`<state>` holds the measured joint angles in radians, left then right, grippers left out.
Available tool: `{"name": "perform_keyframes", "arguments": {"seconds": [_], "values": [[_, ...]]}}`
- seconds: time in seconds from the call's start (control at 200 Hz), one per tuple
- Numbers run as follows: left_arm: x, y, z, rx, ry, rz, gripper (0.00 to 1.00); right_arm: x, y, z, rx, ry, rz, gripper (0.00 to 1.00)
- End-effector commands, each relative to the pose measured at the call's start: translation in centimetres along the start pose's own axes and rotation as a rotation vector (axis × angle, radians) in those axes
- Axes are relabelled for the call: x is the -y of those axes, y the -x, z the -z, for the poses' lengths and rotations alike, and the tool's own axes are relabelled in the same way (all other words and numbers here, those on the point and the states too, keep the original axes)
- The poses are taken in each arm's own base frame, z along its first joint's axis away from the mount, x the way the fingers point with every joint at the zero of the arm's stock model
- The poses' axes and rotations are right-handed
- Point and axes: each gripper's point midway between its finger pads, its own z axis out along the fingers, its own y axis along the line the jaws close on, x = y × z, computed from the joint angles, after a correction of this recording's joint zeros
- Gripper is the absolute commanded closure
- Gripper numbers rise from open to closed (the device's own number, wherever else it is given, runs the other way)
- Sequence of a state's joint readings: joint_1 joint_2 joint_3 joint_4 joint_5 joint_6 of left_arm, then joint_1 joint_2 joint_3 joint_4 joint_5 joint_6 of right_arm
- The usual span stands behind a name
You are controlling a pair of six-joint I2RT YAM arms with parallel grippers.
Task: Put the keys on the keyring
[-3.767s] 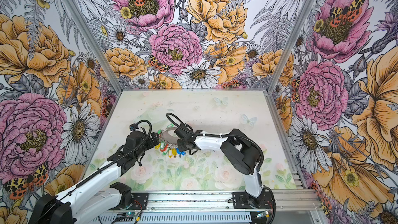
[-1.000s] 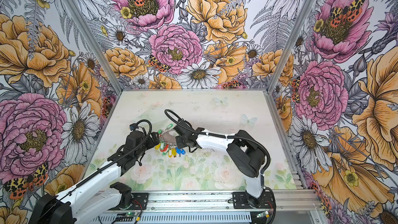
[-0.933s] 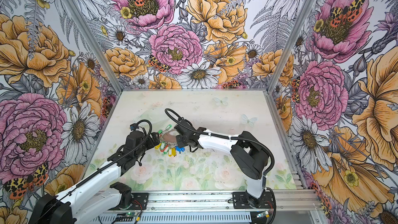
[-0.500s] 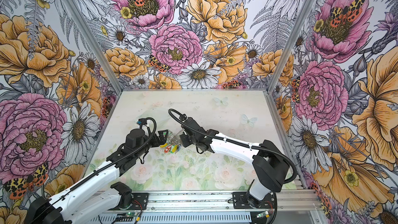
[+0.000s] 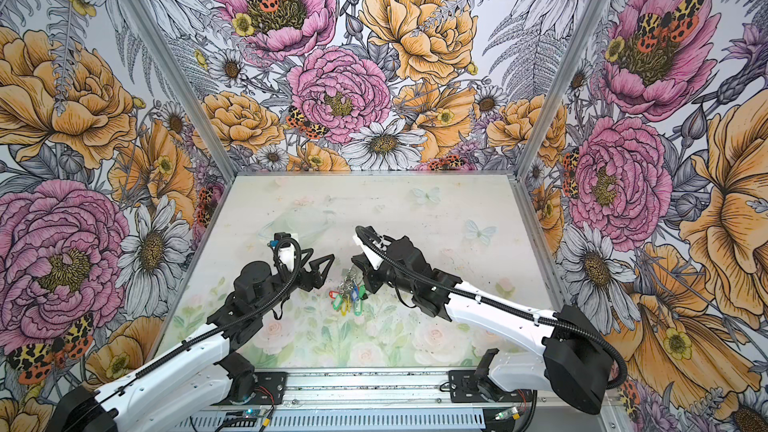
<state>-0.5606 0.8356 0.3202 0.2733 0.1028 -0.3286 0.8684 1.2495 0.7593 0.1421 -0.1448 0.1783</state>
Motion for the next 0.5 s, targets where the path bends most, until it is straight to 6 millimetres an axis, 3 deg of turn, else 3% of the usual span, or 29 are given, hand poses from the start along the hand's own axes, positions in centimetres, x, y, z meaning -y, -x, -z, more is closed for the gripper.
{"name": "perform_keyframes", "arguments": {"seconds": [0.0,0.25,0.345,0.495], "values": [[2.5,0.8,0.0,0.041,-0.115,-0.082,0.16,-1.0,4.1,1.4,0.18,0.062,0.044,1.0],[5.2,-1.9,0.2,0.023,-0.233,-0.189,0.21,-1.6,4.6,2.5,0.287,0.139,0.036,1.0],[6.0,-2.3,0.4,0.032,-0.284,-0.243,0.36,-1.8,4.7,2.9,0.306,0.158,0.039,1.0],[6.1,-2.7,0.3,0.024,-0.294,-0.269,0.37,-1.9,4.4,3.5,0.314,0.177,0.041,1.0]]}}
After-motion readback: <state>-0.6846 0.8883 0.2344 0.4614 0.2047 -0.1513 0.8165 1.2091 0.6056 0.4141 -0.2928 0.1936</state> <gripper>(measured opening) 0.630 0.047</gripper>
